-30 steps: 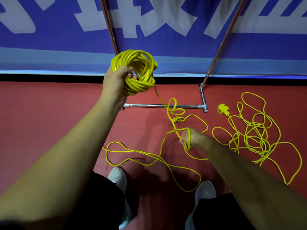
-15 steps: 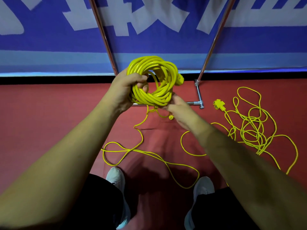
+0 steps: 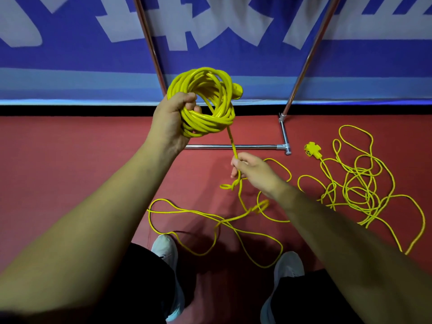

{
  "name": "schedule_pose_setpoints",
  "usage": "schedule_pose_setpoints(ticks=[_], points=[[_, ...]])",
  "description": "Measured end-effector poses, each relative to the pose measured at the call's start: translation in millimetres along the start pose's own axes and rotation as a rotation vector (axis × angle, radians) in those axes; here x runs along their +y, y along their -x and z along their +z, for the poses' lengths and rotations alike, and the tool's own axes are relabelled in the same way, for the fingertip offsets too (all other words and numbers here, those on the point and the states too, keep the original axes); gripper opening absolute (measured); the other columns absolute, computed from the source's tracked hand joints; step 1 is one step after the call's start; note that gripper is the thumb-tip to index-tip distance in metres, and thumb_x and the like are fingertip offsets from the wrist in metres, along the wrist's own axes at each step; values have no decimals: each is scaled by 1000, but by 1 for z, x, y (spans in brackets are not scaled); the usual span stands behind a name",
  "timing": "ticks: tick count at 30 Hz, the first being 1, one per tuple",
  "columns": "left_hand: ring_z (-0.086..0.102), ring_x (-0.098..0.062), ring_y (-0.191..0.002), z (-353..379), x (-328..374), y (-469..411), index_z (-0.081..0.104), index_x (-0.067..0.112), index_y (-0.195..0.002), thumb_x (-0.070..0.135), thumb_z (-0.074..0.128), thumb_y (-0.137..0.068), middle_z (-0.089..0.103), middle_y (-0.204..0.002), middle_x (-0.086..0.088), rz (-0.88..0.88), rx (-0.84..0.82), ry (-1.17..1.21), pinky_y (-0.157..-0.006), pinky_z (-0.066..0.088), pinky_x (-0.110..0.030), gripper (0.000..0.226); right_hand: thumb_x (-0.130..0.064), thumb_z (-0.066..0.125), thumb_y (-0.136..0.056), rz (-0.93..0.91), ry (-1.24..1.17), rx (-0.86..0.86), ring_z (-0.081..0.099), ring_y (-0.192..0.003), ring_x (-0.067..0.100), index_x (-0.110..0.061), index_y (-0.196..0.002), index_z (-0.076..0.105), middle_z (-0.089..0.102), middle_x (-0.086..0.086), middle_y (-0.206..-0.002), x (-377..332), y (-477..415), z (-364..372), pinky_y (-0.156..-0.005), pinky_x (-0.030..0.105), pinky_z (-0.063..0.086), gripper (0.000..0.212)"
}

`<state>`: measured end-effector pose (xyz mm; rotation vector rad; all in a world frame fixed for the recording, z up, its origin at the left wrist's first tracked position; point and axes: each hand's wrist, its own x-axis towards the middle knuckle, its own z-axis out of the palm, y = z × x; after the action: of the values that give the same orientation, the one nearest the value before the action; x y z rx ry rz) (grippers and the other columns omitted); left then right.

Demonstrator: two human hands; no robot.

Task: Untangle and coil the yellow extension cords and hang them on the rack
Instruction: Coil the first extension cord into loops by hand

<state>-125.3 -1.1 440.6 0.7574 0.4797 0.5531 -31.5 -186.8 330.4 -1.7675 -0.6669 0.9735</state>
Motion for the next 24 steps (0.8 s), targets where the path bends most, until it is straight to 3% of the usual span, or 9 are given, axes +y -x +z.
schedule_pose_setpoints(ticks=[3,5,10,16,20,21,24], points=[[51,-10,-49,-1,-1,1,50,8,-76,1,48,-93,44,-50,4,16,41,14,-50,43,-19,19,-10,50,-98,20,83,-4,55,-62,4,-6,-92,60,67,6,-78,6,2,0,-57,14,40,13],[51,-10,-50,-3,-1,0,48,10,-73,1,48,-94,44,-52,3,32,45,49,-51,44,-19,23,-9,50,-97,35,145,-4,52,-55,-6,-8,-91,61,69,7,-82,12,2,-2,-56,12,37,13],[50,-10,-53,-12,2,-6,49,12,-71,4,46,-96,44,-54,4,20,22,182,-54,46,-21,25,-16,48,-100,72,199,-44,40,-45,-1,-18,-91,56,67,1,-83,19,6,1,-46,17,32,12],[49,-10,-54,-15,4,-8,49,11,-73,3,47,-97,45,-55,3,59,84,176,-56,47,-22,26,-9,47,-99,122,283,-64,37,-33,0,-11,-90,54,65,10,-86,20,11,2,-37,14,27,12],[56,-17,-59,-12,0,-7,59,9,-96,11,63,-95,57,-72,-6,254,103,-201,-61,47,-28,5,-5,49,-95,90,334,-135,48,-51,5,-9,-94,62,64,4,-73,3,11,9,-49,20,37,14],[58,-20,-62,-11,-4,-5,61,10,-100,16,67,-92,60,-77,-8,295,104,-327,-64,46,-32,12,-2,48,-95,61,359,-208,51,-57,9,-7,-98,63,62,2,-69,-5,13,12,-53,21,40,17],[58,-21,-60,-10,-13,-3,61,15,-91,24,71,-87,60,-71,-3,360,120,-607,-57,45,-32,15,2,48,-93,6,430,-413,51,-53,5,-1,-106,64,58,-1,-63,-31,22,21,-50,14,38,21]])
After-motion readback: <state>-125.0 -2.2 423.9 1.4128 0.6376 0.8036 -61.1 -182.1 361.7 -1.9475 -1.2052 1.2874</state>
